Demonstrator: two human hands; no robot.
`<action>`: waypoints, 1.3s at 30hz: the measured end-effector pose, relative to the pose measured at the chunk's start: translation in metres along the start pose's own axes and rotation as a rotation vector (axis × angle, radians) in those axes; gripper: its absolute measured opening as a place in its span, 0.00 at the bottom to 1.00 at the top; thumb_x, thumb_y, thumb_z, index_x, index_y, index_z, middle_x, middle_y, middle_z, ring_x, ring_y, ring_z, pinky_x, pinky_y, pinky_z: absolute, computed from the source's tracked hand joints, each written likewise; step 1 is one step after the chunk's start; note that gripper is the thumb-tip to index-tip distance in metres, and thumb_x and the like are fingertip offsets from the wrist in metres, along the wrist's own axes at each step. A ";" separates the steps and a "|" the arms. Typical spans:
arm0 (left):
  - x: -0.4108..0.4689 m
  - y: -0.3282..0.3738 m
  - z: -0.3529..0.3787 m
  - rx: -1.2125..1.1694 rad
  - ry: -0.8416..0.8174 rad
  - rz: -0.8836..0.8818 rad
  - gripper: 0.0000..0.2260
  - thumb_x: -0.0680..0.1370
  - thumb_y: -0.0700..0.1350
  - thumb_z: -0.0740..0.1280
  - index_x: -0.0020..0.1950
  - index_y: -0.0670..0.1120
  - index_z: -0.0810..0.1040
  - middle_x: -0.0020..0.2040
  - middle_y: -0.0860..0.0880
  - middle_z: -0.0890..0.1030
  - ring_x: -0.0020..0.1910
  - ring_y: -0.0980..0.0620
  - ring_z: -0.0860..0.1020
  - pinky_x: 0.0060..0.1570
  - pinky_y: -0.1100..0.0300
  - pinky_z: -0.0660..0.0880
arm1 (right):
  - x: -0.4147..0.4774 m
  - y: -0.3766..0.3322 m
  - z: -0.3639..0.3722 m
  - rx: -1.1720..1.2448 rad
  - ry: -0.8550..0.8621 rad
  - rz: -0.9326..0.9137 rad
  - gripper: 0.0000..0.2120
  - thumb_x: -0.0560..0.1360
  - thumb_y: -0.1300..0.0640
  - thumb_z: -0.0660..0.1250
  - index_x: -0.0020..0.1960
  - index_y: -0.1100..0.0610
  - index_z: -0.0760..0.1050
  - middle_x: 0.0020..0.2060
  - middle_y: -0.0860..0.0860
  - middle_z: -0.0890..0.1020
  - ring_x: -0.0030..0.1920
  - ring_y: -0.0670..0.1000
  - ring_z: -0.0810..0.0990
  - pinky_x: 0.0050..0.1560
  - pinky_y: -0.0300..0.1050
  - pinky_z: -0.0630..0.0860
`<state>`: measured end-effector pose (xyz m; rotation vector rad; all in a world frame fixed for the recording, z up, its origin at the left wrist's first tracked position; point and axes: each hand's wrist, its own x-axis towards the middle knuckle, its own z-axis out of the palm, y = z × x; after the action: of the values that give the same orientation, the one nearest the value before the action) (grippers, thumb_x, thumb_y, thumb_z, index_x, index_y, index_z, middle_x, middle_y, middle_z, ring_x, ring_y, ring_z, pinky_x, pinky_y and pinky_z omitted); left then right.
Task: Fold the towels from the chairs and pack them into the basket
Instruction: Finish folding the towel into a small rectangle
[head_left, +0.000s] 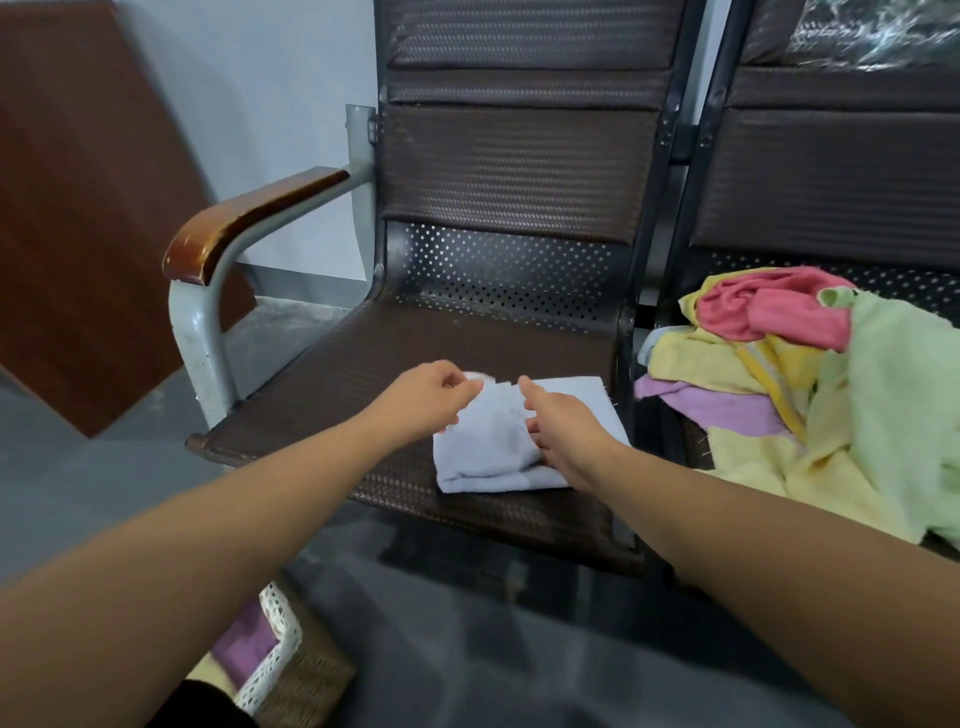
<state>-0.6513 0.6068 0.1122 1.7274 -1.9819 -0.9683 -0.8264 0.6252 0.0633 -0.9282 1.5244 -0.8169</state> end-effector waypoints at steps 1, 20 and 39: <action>0.002 -0.006 0.002 0.094 -0.001 0.001 0.10 0.81 0.51 0.64 0.53 0.46 0.79 0.48 0.50 0.82 0.49 0.50 0.82 0.51 0.53 0.79 | 0.001 0.003 -0.001 -0.068 0.014 -0.015 0.22 0.79 0.42 0.65 0.61 0.60 0.74 0.54 0.54 0.80 0.55 0.54 0.79 0.57 0.51 0.79; 0.026 -0.036 0.028 -0.087 -0.027 -0.432 0.15 0.75 0.51 0.72 0.52 0.41 0.73 0.42 0.48 0.75 0.36 0.51 0.73 0.29 0.60 0.67 | 0.019 0.027 -0.026 -1.086 -0.158 -0.352 0.27 0.82 0.43 0.56 0.79 0.40 0.55 0.79 0.53 0.59 0.79 0.54 0.56 0.77 0.61 0.51; 0.009 0.002 -0.003 -0.259 0.137 -0.146 0.11 0.76 0.49 0.69 0.53 0.43 0.79 0.49 0.46 0.80 0.46 0.49 0.79 0.44 0.54 0.76 | 0.008 -0.022 0.005 0.225 -0.100 0.116 0.25 0.82 0.39 0.57 0.58 0.61 0.75 0.54 0.60 0.83 0.55 0.59 0.82 0.54 0.55 0.79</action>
<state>-0.6523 0.5978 0.1138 1.7574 -1.5872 -1.0708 -0.8196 0.6083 0.0783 -0.6988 1.3558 -0.8268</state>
